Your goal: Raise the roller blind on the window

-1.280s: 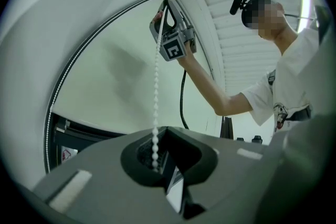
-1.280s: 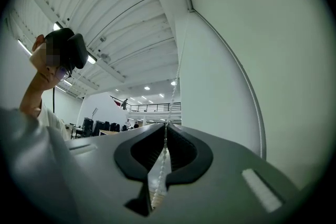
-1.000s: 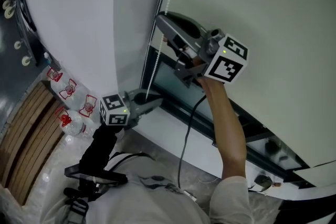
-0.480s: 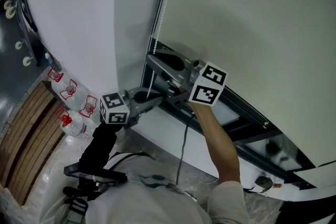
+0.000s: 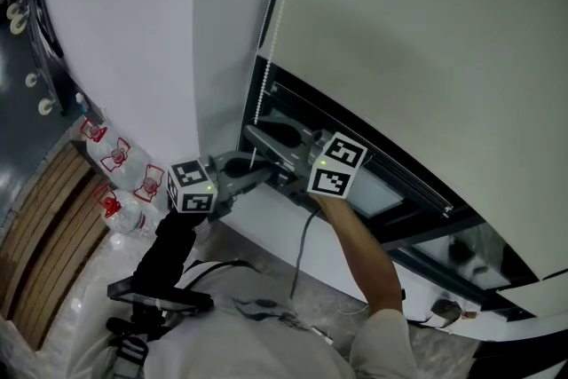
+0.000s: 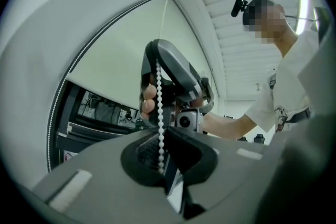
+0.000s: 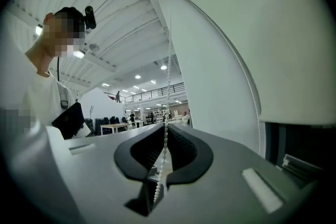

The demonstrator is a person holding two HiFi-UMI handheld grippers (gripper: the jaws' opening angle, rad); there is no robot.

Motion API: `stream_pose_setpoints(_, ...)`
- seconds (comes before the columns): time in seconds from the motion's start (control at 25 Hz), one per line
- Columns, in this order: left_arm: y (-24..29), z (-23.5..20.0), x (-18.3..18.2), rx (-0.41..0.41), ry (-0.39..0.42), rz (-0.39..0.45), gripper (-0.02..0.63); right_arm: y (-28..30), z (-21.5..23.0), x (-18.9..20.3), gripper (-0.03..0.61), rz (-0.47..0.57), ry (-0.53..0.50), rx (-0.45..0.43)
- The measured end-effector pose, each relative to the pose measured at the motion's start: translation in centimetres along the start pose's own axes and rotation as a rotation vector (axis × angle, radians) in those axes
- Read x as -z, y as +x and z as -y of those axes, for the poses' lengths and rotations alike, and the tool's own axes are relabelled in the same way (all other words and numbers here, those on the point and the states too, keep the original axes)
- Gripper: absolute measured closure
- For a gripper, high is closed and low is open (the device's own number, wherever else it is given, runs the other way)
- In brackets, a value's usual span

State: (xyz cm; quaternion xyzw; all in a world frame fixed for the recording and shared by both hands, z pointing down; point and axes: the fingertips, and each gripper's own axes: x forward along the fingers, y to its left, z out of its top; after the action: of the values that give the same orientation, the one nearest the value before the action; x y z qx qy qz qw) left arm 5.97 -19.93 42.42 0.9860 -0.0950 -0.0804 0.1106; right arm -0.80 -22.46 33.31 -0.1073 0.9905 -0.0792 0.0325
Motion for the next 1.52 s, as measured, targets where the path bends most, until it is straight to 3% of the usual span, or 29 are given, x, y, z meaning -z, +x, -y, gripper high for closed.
stream_pose_setpoints(0.08, 0.0, 0.1, -0.1, 0.004, 0.002, 0.002, 0.615, 0.1, 0.2, -1.0, 0.544, 0.004, -0.032, 0.000)
stream_pose_setpoints(0.16, 0.0, 0.3, -0.1, 0.008, 0.000, 0.004, 0.615, 0.3, 0.6, -3.3, 0.435, 0.050, -0.013, -0.015)
stream_pose_setpoints(0.52, -0.2, 0.2, 0.8, 0.001, -0.014, -0.002, 0.615, 2.3, 0.8, -17.7, 0.410, 0.203, -0.162, -0.075)
stream_pose_setpoints(0.8, -0.5, 0.2, 0.8, -0.005, -0.019, 0.006, 0.615, 3.4, -0.7, -25.0, 0.433, 0.249, -0.278, -0.131)
stream_pose_setpoints(1.16, -0.6, -0.1, 0.5, -0.014, -0.015, 0.011, 0.615, 3.3, -1.3, -28.3, 0.453, 0.282, -0.320, -0.127)
stream_pose_setpoints(1.32, -0.5, 0.1, 0.5, -0.008, -0.014, 0.009, 0.615, 2.9, -1.3, -28.6, 0.502, 0.319, -0.287, -0.121)
stream_pose_setpoints(1.52, -0.3, 0.2, 0.8, -0.001, -0.015, 0.002, 0.615, 2.3, -0.5, -28.3, 0.497, 0.348, -0.216, -0.116)
